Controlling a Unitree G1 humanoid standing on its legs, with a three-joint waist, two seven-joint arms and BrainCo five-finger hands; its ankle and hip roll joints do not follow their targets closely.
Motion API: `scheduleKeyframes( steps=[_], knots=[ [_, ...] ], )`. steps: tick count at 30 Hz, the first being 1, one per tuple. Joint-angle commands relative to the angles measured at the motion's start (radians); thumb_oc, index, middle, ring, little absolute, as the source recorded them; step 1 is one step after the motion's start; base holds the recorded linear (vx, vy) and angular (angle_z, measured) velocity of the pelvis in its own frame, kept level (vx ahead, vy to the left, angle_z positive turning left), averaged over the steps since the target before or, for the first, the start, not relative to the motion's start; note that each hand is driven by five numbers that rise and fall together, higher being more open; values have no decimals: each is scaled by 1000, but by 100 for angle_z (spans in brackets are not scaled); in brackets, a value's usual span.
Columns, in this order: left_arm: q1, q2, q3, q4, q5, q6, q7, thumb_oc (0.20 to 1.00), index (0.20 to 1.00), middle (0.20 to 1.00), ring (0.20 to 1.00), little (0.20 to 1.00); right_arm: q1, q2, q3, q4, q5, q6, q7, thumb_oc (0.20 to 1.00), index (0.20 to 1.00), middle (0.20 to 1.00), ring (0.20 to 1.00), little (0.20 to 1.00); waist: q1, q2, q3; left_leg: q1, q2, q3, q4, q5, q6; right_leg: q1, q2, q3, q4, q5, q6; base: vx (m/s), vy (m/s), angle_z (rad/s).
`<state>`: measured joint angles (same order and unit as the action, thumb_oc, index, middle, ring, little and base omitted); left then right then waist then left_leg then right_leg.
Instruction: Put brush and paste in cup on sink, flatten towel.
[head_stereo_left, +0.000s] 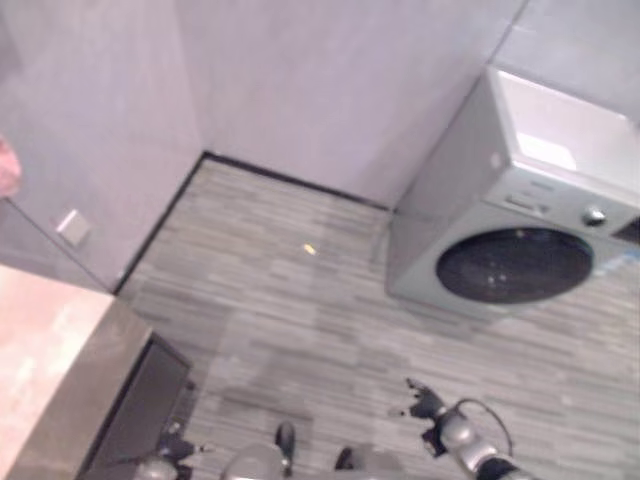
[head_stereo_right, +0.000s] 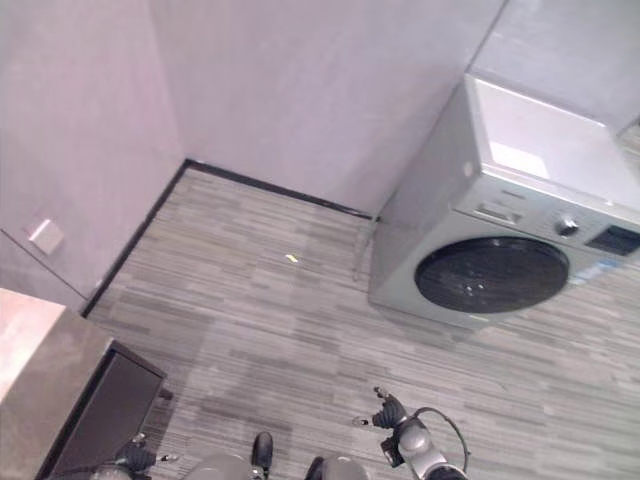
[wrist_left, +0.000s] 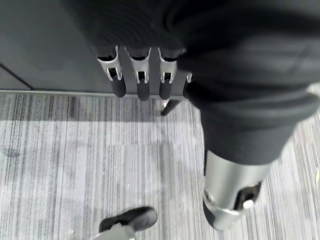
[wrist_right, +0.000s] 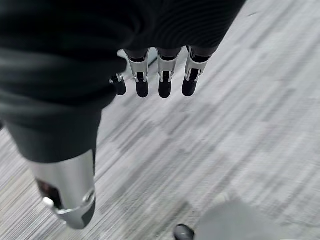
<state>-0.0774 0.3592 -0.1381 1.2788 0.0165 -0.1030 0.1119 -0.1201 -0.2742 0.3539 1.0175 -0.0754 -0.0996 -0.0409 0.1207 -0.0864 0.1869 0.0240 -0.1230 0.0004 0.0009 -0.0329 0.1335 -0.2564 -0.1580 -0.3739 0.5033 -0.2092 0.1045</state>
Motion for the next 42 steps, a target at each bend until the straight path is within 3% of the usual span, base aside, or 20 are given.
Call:
scheduleKeyframes(
  steps=[1,2,3,5,13,17,21,23,25,28,30,31,32,33,34,35,37,39,41,42],
  knots=[
    [10,48,-17,3,19,-19,12,1000,1000,1000,1000,1000,-6,-15,-14,-8,17,-11,-8,1000,1000,1000,1000,1000,11,-20,-33,-61,48,-26,119,-90,-31,116,47,159,-392,230,18,239,-46,64],
    [10,48,-17,3,19,-19,12,1000,1000,1000,1000,1000,-6,-15,-14,-8,17,-11,-8,1000,1000,1000,1000,1000,11,-20,-33,-63,49,-26,120,-90,-31,116,47,159,-394,232,18,268,-71,107],
    [-2,46,-27,-1,24,-22,12,1000,1000,1000,1000,1000,-4,-22,-11,-10,10,-10,-9,1000,1000,1000,1000,1000,0,-21,-30,-54,45,-56,137,-97,-34,107,67,234,-364,248,30,354,-151,134],
    [-3,42,-28,2,32,-23,17,1000,1000,1000,1000,1000,12,-14,-14,0,6,-8,-5,1000,1000,1000,1000,1000,-7,-35,-42,-43,50,-75,137,-110,-45,146,76,194,-410,234,27,418,-217,98],
    [4,53,7,25,1,-22,26,1000,1000,1000,1000,1000,29,-79,-34,-54,23,-26,-14,1000,1000,1000,1000,1000,-26,-80,-78,-52,163,-118,92,-4,-151,207,150,25,-497,171,-35,322,-349,56],
    [11,55,19,21,-26,-25,29,1000,1000,1000,1000,1000,22,-90,-4,-49,9,-30,-7,1000,1000,1000,1000,1000,4,-82,-62,-90,155,-149,213,17,-158,231,173,53,-514,165,-57,134,-151,-6],
    [-8,30,-6,-6,-17,-23,26,1000,1000,1000,1000,1000,24,-114,-10,-63,-6,-22,-12,1000,1000,1000,1000,1000,-10,-58,-39,-162,121,-31,71,-3,-150,238,146,-48,-526,141,-40,69,15,22],
    [-14,21,-8,-5,-2,-21,23,1000,1000,1000,1000,1000,18,-123,-17,-79,-11,-22,-19,1000,1000,1000,1000,1000,-32,-49,-41,-257,96,108,103,9,-148,226,134,-72,-530,160,-26,24,122,116],
    [-18,18,-5,-16,8,-17,15,1000,1000,1000,1000,1000,4,-126,-15,-101,-25,-20,-17,1000,1000,1000,1000,1000,-41,-39,-59,-238,99,265,93,-5,-146,226,138,-93,-535,165,-12,151,146,68],
    [1,13,7,-20,5,-19,19,1000,1000,1000,1000,1000,-8,-111,1,-100,-43,-18,-15,1000,1000,1000,1000,1000,-10,-36,-72,-220,73,210,92,-32,-135,245,137,-94,-529,144,-13,235,138,-2],
    [25,16,30,-7,-11,-23,21,1000,1000,1000,1000,1000,-16,-89,-8,-97,-40,-20,-13,1000,1000,1000,1000,1000,-3,-32,-82,-154,68,195,42,-46,-102,246,106,-103,-385,129,8,316,256,-10],
    [30,21,35,-5,-9,-23,21,1000,1000,1000,1000,1000,-24,-78,-9,-96,-41,-20,-11,1000,1000,1000,1000,1000,-6,-28,-79,-128,61,191,20,-48,-83,213,75,-97,-281,154,37,165,197,-10],
    [30,21,35,-5,-9,-23,21,1000,1000,1000,1000,1000,-24,-78,-9,-96,-41,-20,-11,1000,1000,1000,1000,1000,-6,-29,-79,-128,61,191,20,-48,-83,213,75,-97,-280,154,38,176,204,-12],
    [30,25,34,-4,-5,-24,23,1000,1000,1000,1000,1000,-22,-69,-10,-100,-39,-20,-8,1000,1000,1000,1000,1000,-17,-26,-75,-99,54,184,1,-51,-69,192,49,-85,-186,201,70,197,181,11],
    [21,33,25,-13,-6,-24,26,1000,1000,1000,1000,1000,-14,-67,-10,-121,-46,-19,-6,1000,1000,1000,1000,1000,-44,-19,-52,-64,46,146,-14,-52,-48,125,35,-6,-31,259,105,188,194,45],
    [15,35,18,-20,-6,-23,27,1000,1000,1000,1000,1000,-8,-69,-18,-136,-45,-17,-8,1000,1000,1000,1000,1000,-56,-11,-45,-66,48,138,-17,-40,-41,77,36,28,25,262,88,134,125,90],
    [-3,39,2,-27,-5,-25,30,1000,1000,1000,1000,1000,6,-75,-18,-168,-48,-19,-2,1000,1000,1000,1000,1000,-68,3,-35,-48,56,105,-19,-43,-38,68,23,50,-17,234,65,148,21,114],
    [-15,45,-8,-29,-4,-30,34,1000,1000,1000,1000,1000,12,-82,-17,-192,-56,-20,2,1000,1000,1000,1000,1000,-63,18,-45,-42,80,76,-23,-50,-51,98,-22,27,-136,197,36,232,-47,94],
    [-25,51,-10,-27,-8,-33,35,1000,1000,1000,1000,1000,16,-85,-12,-206,-60,-19,4,1000,1000,1000,1000,1000,-49,26,-57,-40,106,57,-19,-62,-63,113,-69,42,-307,245,36,239,-134,51],
    [-30,54,-12,-24,-10,-36,40,1000,1000,1000,1000,1000,17,-90,-7,-222,-65,-19,5,1000,1000,1000,1000,1000,-52,26,-59,-39,116,35,-14,-66,-69,111,-79,99,-391,292,43,246,-231,48]
  ],
)
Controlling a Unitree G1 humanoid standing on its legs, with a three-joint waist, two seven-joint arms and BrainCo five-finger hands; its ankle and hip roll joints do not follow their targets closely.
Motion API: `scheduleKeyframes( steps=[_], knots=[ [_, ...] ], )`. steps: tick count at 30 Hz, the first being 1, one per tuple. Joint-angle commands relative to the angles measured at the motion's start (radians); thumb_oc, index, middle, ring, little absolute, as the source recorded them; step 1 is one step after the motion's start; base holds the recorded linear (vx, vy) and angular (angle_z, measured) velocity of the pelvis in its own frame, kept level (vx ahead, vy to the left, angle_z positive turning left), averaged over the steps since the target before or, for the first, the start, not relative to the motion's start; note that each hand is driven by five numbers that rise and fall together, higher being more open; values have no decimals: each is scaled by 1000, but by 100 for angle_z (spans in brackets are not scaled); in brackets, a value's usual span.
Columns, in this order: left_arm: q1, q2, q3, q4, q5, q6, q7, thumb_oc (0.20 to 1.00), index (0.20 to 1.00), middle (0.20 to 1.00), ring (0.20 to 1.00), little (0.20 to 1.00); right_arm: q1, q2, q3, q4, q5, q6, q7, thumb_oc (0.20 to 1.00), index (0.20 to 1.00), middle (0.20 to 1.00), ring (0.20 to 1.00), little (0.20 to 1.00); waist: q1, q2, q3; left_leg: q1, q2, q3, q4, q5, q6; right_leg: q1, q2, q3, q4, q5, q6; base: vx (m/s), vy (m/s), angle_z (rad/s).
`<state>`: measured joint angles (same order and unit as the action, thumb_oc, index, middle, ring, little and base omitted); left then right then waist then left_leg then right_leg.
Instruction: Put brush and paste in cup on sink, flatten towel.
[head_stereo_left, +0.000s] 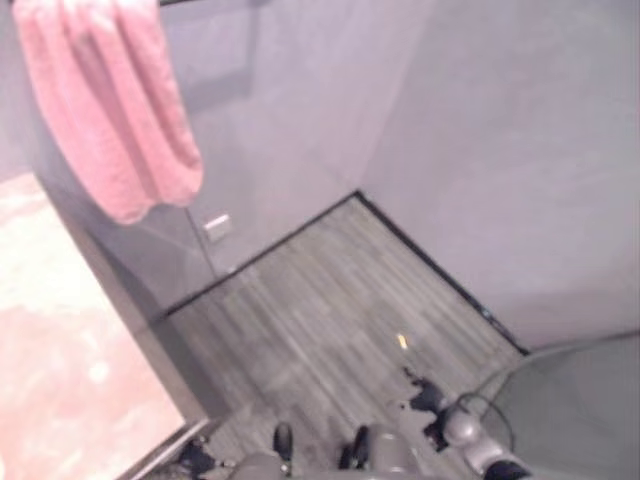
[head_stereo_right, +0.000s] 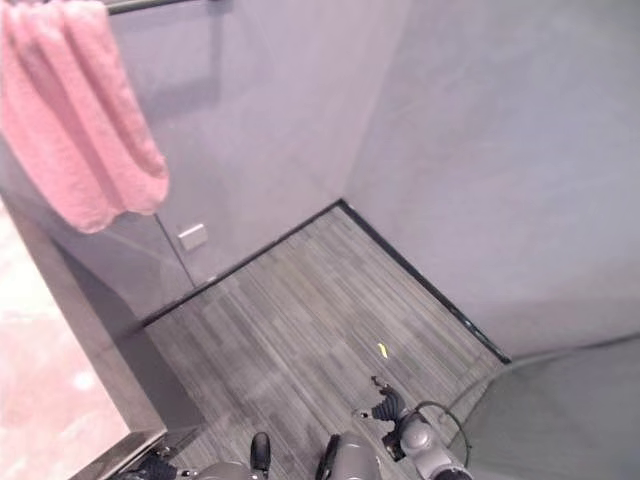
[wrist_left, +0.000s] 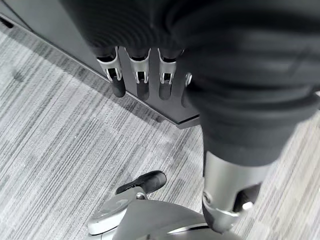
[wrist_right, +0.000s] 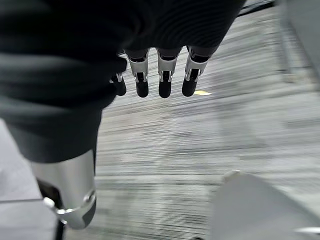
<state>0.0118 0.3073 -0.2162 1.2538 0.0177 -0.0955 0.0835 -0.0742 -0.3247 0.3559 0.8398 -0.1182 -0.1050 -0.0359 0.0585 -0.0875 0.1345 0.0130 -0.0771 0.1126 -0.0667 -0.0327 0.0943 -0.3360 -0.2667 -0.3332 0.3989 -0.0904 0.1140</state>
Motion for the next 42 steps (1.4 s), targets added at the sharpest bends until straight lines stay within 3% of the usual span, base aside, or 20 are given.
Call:
scheduleKeyframes(
  steps=[1,3,4,5,6,8,10,11,12,13,14,20,22,27,30,31,32,34,36,42],
  knots=[
    [-123,106,66,3,-12,-44,69,1000,1000,1000,1000,1000,-22,-46,-10,-59,-26,-13,2,1000,1000,1000,1000,1000,5,23,-5,-24,79,-101,60,-72,-34,191,21,114,-337,216,44,252,-285,50],
    [-133,107,60,13,-6,-49,67,1000,1000,1000,1000,1000,-14,-62,-8,-72,-43,-14,9,1000,1000,1000,1000,1000,-9,5,-6,-21,93,-148,70,-74,-49,191,17,201,-347,261,69,255,-389,46],
    [-134,109,57,17,0,-47,66,1000,1000,1000,1000,1000,-1,-63,-14,-61,-42,-14,13,1000,1000,1000,1000,1000,-19,-7,-16,-26,99,-171,65,-69,-59,204,41,215,-335,206,68,164,-298,59],
    [-134,109,57,17,0,-47,66,1000,1000,1000,1000,1000,-1,-63,-13,-61,-42,-14,13,1000,1000,1000,1000,1000,-21,-6,-16,-25,99,-173,65,-69,-60,205,40,212,-334,204,68,250,-513,147],
    [-131,118,56,28,2,-47,67,1000,1000,1000,1000,1000,-3,-64,-11,-39,-44,-18,11,1000,1000,1000,1000,1000,-24,-20,-24,-13,142,-199,32,-37,-89,217,80,177,-315,142,56,233,-570,162],
    [-127,124,59,39,-13,-47,62,1000,1000,1000,1000,1000,3,-76,-13,-32,-34,-22,9,1000,1000,1000,1000,1000,-29,-21,-32,-20,192,-228,-10,31,-124,222,124,136,-317,95,29,221,-644,66],
    [-121,123,66,39,-30,-47,65,1000,1000,1000,1000,1000,9,-92,-25,-23,-11,-27,-2,1000,1000,1000,1000,1000,-43,-21,-41,-53,243,-222,-21,93,-163,235,162,70,-338,72,12,107,-481,40],
    [-121,123,67,39,-30,-47,65,1000,1000,1000,1000,1000,9,-92,-25,-23,-11,-28,-2,1000,1000,1000,1000,1000,-46,-21,-44,-57,242,-225,-21,94,-163,233,161,68,-340,73,12,83,-506,109],
    [-133,118,66,34,-46,-42,63,1000,1000,1000,1000,1000,4,-105,-32,12,4,-25,-15,1000,1000,1000,1000,1000,-66,-19,-45,-98,268,-165,-21,147,-168,240,184,40,-359,63,-10,91,-492,99],
    [-147,99,74,30,-58,-32,62,1000,1000,1000,1000,1000,5,-123,-44,50,-3,-19,-32,1000,1000,1000,1000,1000,-110,-12,-42,-106,280,85,-21,128,-169,267,191,-14,-394,62,-7,114,-546,38],
    [-145,91,81,29,-62,-30,59,1000,1000,1000,1000,1000,4,-118,-43,75,-4,-12,-32,1000,1000,1000,1000,1000,-104,-14,-45,-93,266,122,-21,102,-168,276,196,-19,-416,64,-6,75,-269,131],
    [-121,39,73,40,-32,-20,50,1000,1000,1000,1000,1000,23,-106,-41,180,-21,6,-25,1000,1000,1000,1000,1000,-105,7,-69,-85,212,259,1,105,-172,327,204,-67,-486,77,-19,117,-134,46],
    [-117,34,70,41,-24,-19,47,1000,1000,1000,1000,1000,24,-93,-32,209,-30,11,-19,1000,1000,1000,1000,1000,-101,10,-72,-95,193,257,24,82,-165,331,200,-76,-486,75,-20,85,-5,45],
    [-84,47,83,65,-15,-15,40,1000,1000,1000,1000,1000,2,-67,-17,171,-30,7,-8,1000,1000,1000,1000,1000,-66,2,-67,-76,141,147,12,33,-138,338,184,-76,-437,67,-7,99,115,2],
    [-79,58,82,62,-12,-18,37,1000,1000,1000,1000,1000,9,-68,-13,83,-17,-2,12,1000,1000,1000,1000,1000,-52,2,-43,-62,100,18,8,1,-96,257,151,-18,-224,68,21,7,202,-34],
    [-93,69,48,48,15,-24,32,1000,1000,1000,1000,1000,28,-73,-19,36,-24,-3,19,1000,1000,1000,1000,1000,-88,10,-28,-64,83,-10,4,18,-69,180,148,105,-93,129,55,-23,203,-27],
    [-102,76,31,39,25,-31,35,1000,1000,1000,1000,1000,36,-78,-22,22,-29,-6,18,1000,1000,1000,1000,1000,-98,20,-22,-67,83,-16,8,14,-65,170,153,156,-114,120,53,-7,159,66],
    [-115,83,38,29,2,-39,44,1000,1000,1000,1000,1000,37,-88,-27,28,-58,-2,6,1000,1000,1000,1000,1000,-75,42,-19,-75,106,-15,4,6,-71,211,65,79,-346,148,25,63,-38,107],
    [-129,105,39,20,1,-43,48,1000,1000,1000,1000,1000,32,-90,1,22,-68,-8,21,1000,1000,1000,1000,1000,-75,4,-28,-73,125,-19,8,19,-93,232,109,107,-386,133,33,80,-303,-24],
    [-84,95,81,52,-21,-36,36,1000,1000,1000,1000,1000,19,-148,-3,-10,-72,-15,19,1000,1000,1000,1000,1000,-77,-4,-56,-60,172,-60,-21,53,-128,276,172,90,-436,91,-6,110,-277,16]
  ],
)
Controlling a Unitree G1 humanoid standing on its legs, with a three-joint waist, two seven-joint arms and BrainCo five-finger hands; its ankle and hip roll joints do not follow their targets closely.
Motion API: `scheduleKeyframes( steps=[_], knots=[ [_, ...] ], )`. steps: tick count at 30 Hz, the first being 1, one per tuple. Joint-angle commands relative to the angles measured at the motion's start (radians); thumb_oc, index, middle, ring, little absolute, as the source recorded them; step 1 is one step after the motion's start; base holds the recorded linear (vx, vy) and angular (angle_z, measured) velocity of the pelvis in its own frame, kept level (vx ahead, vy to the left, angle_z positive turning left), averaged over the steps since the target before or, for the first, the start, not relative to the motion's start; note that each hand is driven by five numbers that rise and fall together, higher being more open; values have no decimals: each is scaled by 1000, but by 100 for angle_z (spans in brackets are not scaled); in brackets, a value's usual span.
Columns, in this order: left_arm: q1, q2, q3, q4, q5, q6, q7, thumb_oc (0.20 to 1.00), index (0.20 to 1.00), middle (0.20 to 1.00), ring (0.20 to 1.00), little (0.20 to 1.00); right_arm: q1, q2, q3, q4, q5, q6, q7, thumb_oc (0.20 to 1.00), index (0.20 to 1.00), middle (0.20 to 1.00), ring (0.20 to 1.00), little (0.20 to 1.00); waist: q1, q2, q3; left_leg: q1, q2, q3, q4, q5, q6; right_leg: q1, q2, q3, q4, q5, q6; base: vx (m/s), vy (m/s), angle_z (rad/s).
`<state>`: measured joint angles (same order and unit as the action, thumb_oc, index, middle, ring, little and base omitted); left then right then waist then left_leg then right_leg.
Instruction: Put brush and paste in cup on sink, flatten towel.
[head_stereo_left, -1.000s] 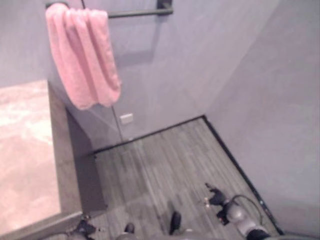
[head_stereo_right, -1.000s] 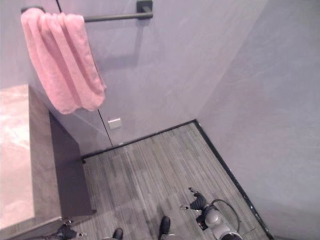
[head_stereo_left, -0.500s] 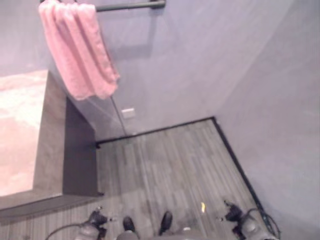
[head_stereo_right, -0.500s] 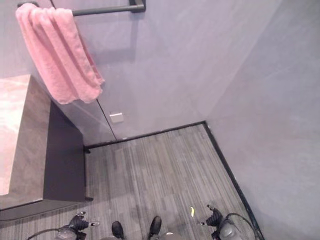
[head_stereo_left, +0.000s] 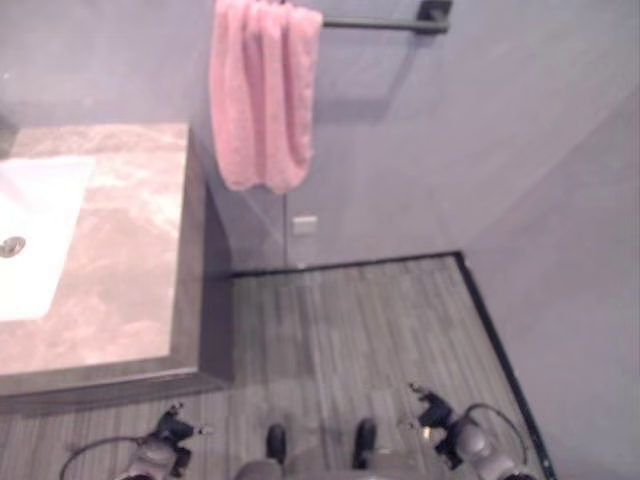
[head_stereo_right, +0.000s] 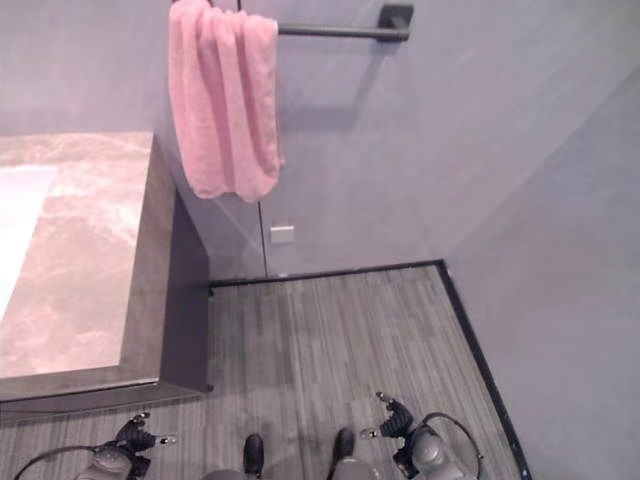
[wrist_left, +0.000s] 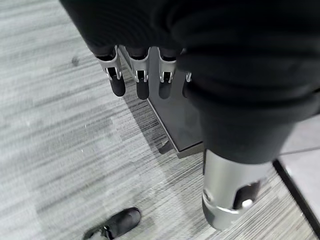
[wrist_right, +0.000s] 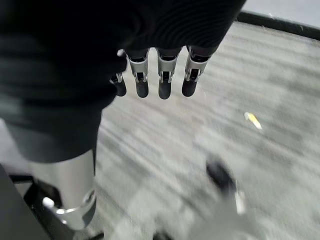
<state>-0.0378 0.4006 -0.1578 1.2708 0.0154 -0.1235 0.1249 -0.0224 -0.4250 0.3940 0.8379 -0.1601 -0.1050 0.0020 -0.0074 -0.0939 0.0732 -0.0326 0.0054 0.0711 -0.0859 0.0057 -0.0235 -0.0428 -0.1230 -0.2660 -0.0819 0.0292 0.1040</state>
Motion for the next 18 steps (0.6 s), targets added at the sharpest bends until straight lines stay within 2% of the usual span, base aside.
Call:
scheduleKeyframes(
  steps=[1,2,3,4,12,16,18],
  knots=[
    [-31,-1,27,41,-20,-7,-3,1000,1000,1000,1000,1000,-40,-48,-41,-5,-28,-16,-25,1000,1000,1000,1000,1000,-10,1,4,-16,93,-28,-1,17,-14,-19,34,28,42,-31,-1,53,-180,-13],
    [-29,-4,29,44,-23,-7,-1,1000,1000,1000,1000,1000,-48,-47,-40,1,-26,-18,-30,1000,1000,1000,1000,1000,-6,-2,2,-17,96,-44,-1,21,-16,-23,41,36,42,-34,-5,75,-239,-21],
    [-26,-15,28,36,-35,-11,1,1000,1000,1000,1000,1000,-64,-40,-27,38,-27,-18,-33,1000,1000,1000,1000,1000,5,-3,-1,-21,98,-105,-1,36,-16,-33,54,46,58,-45,-16,66,-212,-22],
    [-26,-18,23,32,-38,-12,3,1000,1000,1000,1000,1000,-62,-39,-23,44,-30,-18,-33,1000,1000,1000,1000,1000,5,-1,-1,-25,100,-107,-1,36,-18,-35,54,41,63,-48,-17,49,-184,-18],
    [-45,-52,-11,-15,-71,-20,13,1000,1000,1000,1000,1000,-64,3,-34,145,6,-10,-55,1000,1000,1000,1000,1000,3,33,1,-41,114,-104,-1,80,-42,-37,60,-25,113,-91,-33,35,-82,13],
    [-56,-63,-22,-34,-77,-21,17,1000,1000,1000,1000,1000,-63,10,-34,155,17,-8,-58,1000,1000,1000,1000,1000,-1,38,3,-52,118,-104,-1,100,-54,-30,66,-47,101,-96,-41,39,-92,18],
    [-82,-73,-49,-55,-72,-23,19,1000,1000,1000,1000,1000,-54,8,-36,157,24,-8,-65,1000,1000,1000,1000,1000,-15,42,19,-71,110,-43,-1,117,-52,-3,63,-88,69,-90,-43,52,-86,50]
  ],
)
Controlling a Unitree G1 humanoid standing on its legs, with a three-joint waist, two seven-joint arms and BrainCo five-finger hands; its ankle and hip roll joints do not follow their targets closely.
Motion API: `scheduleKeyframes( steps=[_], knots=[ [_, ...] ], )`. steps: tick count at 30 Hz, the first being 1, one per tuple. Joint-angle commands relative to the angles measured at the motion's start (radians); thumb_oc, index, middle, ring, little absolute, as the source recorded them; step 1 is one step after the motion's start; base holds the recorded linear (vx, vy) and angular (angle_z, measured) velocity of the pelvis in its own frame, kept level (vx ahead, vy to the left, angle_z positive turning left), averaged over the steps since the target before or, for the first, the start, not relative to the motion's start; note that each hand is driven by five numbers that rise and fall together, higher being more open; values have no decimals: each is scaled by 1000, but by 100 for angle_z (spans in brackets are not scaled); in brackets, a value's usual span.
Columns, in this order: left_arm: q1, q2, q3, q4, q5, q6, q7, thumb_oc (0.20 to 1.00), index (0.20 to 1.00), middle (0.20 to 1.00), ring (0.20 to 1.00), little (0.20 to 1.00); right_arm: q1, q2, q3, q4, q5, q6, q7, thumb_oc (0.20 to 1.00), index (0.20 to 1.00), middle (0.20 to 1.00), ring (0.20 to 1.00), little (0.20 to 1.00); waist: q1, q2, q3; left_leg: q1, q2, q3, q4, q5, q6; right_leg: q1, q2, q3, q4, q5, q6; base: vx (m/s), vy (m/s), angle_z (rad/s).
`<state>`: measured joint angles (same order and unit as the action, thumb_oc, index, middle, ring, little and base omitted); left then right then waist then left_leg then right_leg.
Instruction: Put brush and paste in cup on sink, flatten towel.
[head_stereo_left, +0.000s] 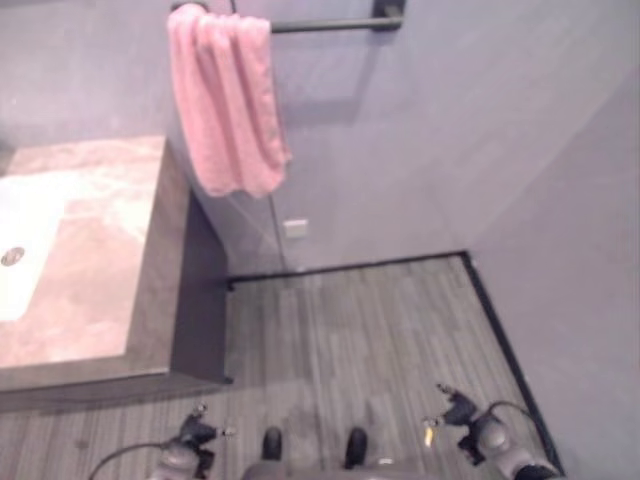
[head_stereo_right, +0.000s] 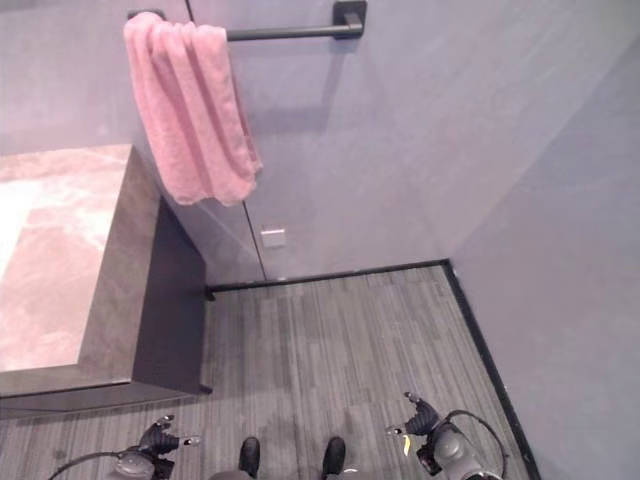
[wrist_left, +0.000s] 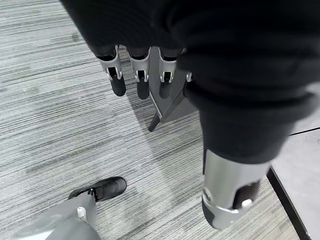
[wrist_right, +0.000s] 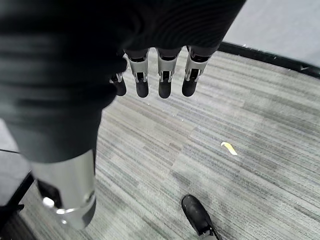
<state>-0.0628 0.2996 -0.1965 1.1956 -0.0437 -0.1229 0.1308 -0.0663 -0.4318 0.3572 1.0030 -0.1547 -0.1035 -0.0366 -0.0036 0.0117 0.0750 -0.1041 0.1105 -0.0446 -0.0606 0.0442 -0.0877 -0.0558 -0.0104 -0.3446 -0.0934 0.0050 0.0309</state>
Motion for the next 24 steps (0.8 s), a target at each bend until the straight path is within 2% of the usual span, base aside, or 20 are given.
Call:
scheduleKeyframes(
  steps=[1,2,3,4,9,14,17,18,19,21,22,24],
  knots=[
    [-66,26,-16,18,-5,-22,11,1000,1000,1000,1000,1000,-4,9,-3,-12,18,-9,-27,1000,1000,1000,1000,1000,-35,-63,22,1,5,151,-27,65,15,22,-54,-21,75,-69,38,65,-38,58],
    [-64,27,-21,6,4,-23,8,1000,1000,1000,1000,1000,1,6,-6,-9,14,-7,-26,1000,1000,1000,1000,1000,-38,-62,23,0,-1,185,-27,47,18,24,-54,-32,71,-70,39,61,-15,68],
    [-62,27,-21,5,5,-22,8,1000,1000,1000,1000,1000,2,6,-6,-9,13,-7,-26,1000,1000,1000,1000,1000,-35,-62,23,3,-1,188,-27,43,18,26,-54,-29,71,-71,40,93,10,81],
    [-52,29,-16,7,11,-25,10,1000,1000,1000,1000,1000,-2,4,6,-4,0,-6,-24,1000,1000,1000,1000,1000,-12,-66,25,2,-42,113,-10,11,31,31,-52,-18,67,-72,40,100,36,57],
    [-25,29,-10,32,22,-24,-7,1000,1000,1000,1000,1000,-4,4,-13,32,-16,0,-30,1000,1000,1000,1000,1000,-14,-67,7,-26,-97,109,36,-44,63,34,-69,-20,52,-51,48,86,105,-1],
    [4,30,-17,29,35,-33,-17,1000,1000,1000,1000,1000,-49,7,-16,30,-21,3,-33,1000,1000,1000,1000,1000,25,-65,16,-42,-155,22,130,-123,93,27,-97,35,90,-47,64,60,218,-22],
    [20,42,-25,-26,34,-40,-11,1000,1000,1000,1000,1000,-51,23,-36,15,-2,-2,-41,1000,1000,1000,1000,1000,30,-52,24,-21,-168,8,151,-154,124,-5,-121,48,224,-67,80,58,228,-23],
    [21,42,-25,-27,34,-40,-12,1000,1000,1000,1000,1000,-51,23,-36,15,-2,-2,-41,1000,1000,1000,1000,1000,32,-53,24,-22,-169,9,152,-154,124,-8,-122,50,230,-70,80,29,257,-27],
    [41,59,-17,-89,34,-46,-8,1000,1000,1000,1000,1000,-54,30,-43,-22,12,-5,-42,1000,1000,1000,1000,1000,31,-45,39,-3,-172,20,151,-161,146,-68,-143,68,368,-28,103,-8,221,-15],
    [85,90,-20,-211,32,-56,-10,1000,1000,1000,1000,1000,-46,29,-46,-115,22,-15,-38,1000,1000,1000,1000,1000,33,-38,64,19,-173,32,146,-162,163,-129,-147,91,478,13,127,24,216,-21],
    [104,99,-18,-250,33,-58,-16,1000,1000,1000,1000,1000,-34,25,-50,-157,24,-19,-35,1000,1000,1000,1000,1000,33,-35,68,33,-174,32,136,-160,167,-145,-143,102,476,20,128,86,117,-28],
    [128,117,-18,-306,44,-64,-23,1000,1000,1000,1000,1000,-22,20,-52,-215,34,-23,-18,1000,1000,1000,1000,1000,46,-27,69,59,-161,43,105,-155,167,-150,-167,67,368,33,125,142,54,-27]
  ],
)
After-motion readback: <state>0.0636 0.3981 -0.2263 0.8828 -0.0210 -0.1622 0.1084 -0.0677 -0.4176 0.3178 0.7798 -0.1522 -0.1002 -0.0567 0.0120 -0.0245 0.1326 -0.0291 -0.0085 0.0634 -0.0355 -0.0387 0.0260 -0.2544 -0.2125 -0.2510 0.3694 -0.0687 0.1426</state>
